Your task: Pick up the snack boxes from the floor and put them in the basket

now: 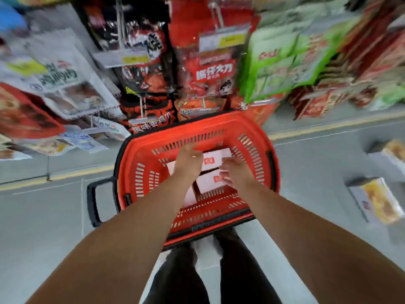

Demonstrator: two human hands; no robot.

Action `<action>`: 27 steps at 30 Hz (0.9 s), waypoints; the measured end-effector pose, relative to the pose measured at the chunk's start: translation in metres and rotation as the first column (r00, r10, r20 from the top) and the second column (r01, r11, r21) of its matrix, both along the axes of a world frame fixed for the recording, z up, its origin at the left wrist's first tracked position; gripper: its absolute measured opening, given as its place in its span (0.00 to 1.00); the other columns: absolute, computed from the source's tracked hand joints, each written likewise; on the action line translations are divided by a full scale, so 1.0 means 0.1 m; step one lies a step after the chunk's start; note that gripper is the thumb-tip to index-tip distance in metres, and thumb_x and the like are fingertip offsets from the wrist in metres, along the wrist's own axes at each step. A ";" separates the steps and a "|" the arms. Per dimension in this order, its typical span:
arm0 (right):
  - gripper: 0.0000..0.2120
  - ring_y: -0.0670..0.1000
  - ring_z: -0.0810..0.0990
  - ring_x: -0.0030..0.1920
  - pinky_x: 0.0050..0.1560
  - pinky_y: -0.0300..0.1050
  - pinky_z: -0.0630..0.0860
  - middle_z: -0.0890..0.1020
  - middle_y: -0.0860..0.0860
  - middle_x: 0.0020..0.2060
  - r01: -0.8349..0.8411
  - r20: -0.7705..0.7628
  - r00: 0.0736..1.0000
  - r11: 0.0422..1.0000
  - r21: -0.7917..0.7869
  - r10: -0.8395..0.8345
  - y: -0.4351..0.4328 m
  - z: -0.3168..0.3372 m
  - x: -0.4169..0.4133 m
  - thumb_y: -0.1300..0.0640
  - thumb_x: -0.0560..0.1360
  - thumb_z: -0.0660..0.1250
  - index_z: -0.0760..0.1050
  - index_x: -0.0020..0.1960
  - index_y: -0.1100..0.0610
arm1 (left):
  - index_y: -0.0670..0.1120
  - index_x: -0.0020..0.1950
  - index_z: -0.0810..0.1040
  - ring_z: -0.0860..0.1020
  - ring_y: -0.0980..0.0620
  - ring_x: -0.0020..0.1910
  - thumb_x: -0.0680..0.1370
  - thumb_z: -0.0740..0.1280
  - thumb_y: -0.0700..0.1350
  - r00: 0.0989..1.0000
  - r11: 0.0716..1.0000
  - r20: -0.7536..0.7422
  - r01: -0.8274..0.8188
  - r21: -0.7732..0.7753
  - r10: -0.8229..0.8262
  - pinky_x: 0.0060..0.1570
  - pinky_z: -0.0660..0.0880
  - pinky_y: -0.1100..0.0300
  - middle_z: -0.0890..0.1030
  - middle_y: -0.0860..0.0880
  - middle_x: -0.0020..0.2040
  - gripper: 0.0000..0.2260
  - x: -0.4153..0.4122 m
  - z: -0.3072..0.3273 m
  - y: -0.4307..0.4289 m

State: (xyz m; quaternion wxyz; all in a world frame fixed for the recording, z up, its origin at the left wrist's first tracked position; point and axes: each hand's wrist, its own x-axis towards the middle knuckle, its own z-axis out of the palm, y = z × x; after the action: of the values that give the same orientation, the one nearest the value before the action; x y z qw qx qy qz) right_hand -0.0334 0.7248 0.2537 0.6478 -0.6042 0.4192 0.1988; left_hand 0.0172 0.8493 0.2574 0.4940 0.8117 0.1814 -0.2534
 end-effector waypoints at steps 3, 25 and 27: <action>0.04 0.48 0.72 0.32 0.33 0.39 0.67 0.73 0.52 0.34 0.122 0.117 0.986 0.992 -0.001 -0.121 -0.09 0.61 -0.34 0.64 0.79 0.60 0.71 0.50 0.57 | 0.46 0.62 0.73 0.77 0.57 0.38 0.79 0.61 0.38 0.995 0.986 0.094 0.055 -0.159 -0.040 0.39 0.73 0.62 0.77 0.53 0.43 0.12 -0.28 0.62 -0.20; 0.04 0.47 0.75 0.35 0.38 0.41 0.73 0.77 0.51 0.38 0.737 0.440 0.643 0.663 -0.133 -0.626 -3.15 2.23 -3.09 0.62 0.77 0.63 0.72 0.51 0.56 | 0.45 0.55 0.71 0.75 0.56 0.34 0.78 0.58 0.34 0.731 0.633 0.240 0.677 -0.376 -0.639 0.34 0.69 0.64 0.77 0.50 0.40 0.09 -2.42 2.04 -3.87; 0.03 0.48 0.75 0.35 0.38 0.41 0.72 0.77 0.51 0.39 0.755 0.438 0.625 0.643 -0.127 -0.646 -3.43 2.21 -3.29 0.62 0.77 0.63 0.72 0.50 0.56 | 0.45 0.56 0.71 0.76 0.56 0.34 0.79 0.58 0.35 0.730 0.633 0.220 0.675 -0.377 -0.647 0.34 0.70 0.64 0.78 0.49 0.42 0.09 -2.62 1.96 -4.14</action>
State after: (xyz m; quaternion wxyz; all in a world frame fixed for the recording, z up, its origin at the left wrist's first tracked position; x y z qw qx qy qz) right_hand -0.3622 0.3814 0.4744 0.6379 -0.5052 0.5245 -0.2506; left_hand -0.2448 0.4357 0.4533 0.5394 0.6980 -0.2054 -0.4240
